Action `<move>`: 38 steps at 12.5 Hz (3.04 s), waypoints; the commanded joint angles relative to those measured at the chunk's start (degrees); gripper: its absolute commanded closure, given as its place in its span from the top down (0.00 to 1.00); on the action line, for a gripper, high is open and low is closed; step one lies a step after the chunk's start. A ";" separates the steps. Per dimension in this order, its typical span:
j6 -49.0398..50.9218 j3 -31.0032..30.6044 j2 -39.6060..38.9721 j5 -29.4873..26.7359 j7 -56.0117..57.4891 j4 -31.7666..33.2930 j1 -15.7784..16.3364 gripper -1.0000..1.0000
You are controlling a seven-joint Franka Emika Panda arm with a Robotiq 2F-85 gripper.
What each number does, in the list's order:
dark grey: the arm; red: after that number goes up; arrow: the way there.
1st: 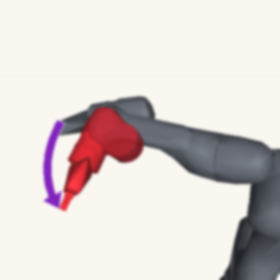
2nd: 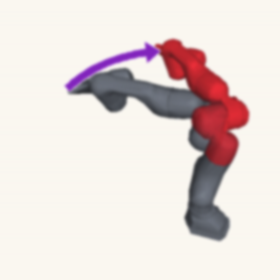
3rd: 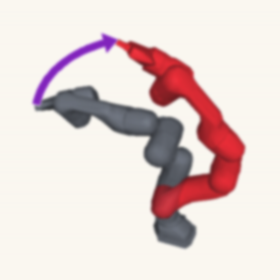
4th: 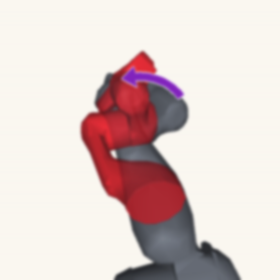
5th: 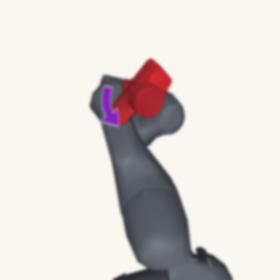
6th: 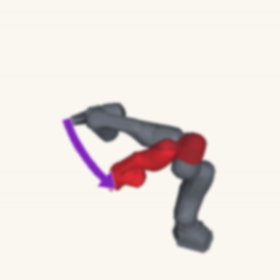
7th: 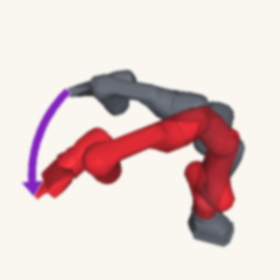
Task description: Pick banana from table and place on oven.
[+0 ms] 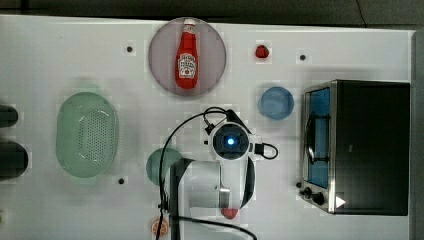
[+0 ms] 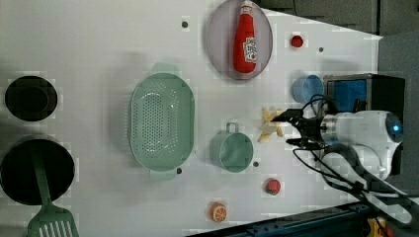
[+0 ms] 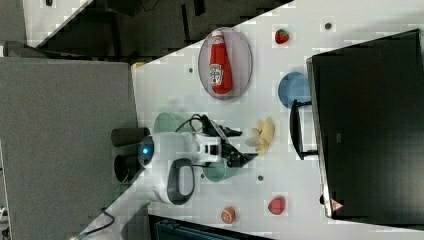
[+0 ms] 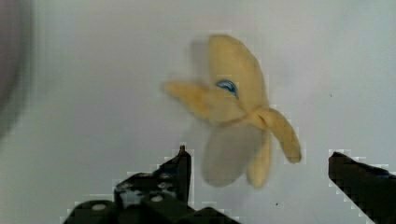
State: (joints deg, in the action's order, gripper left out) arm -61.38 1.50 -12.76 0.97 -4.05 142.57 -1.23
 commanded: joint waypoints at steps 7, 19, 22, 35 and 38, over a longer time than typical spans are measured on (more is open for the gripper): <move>-8.82 -0.98 -6.08 0.08 -1.92 -0.14 -0.40 0.59; 8.94 -1.13 13.04 0.08 -1.92 -6.53 -0.11 0.21; 29.65 -1.15 21.61 0.06 -1.91 -14.73 0.01 0.21; 50.20 17.19 13.64 0.66 21.45 -39.91 -3.55 0.21; 41.37 26.43 8.97 0.63 36.92 -40.19 -4.40 0.21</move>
State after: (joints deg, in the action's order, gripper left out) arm -19.35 24.21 -6.20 2.66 21.77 103.62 -3.54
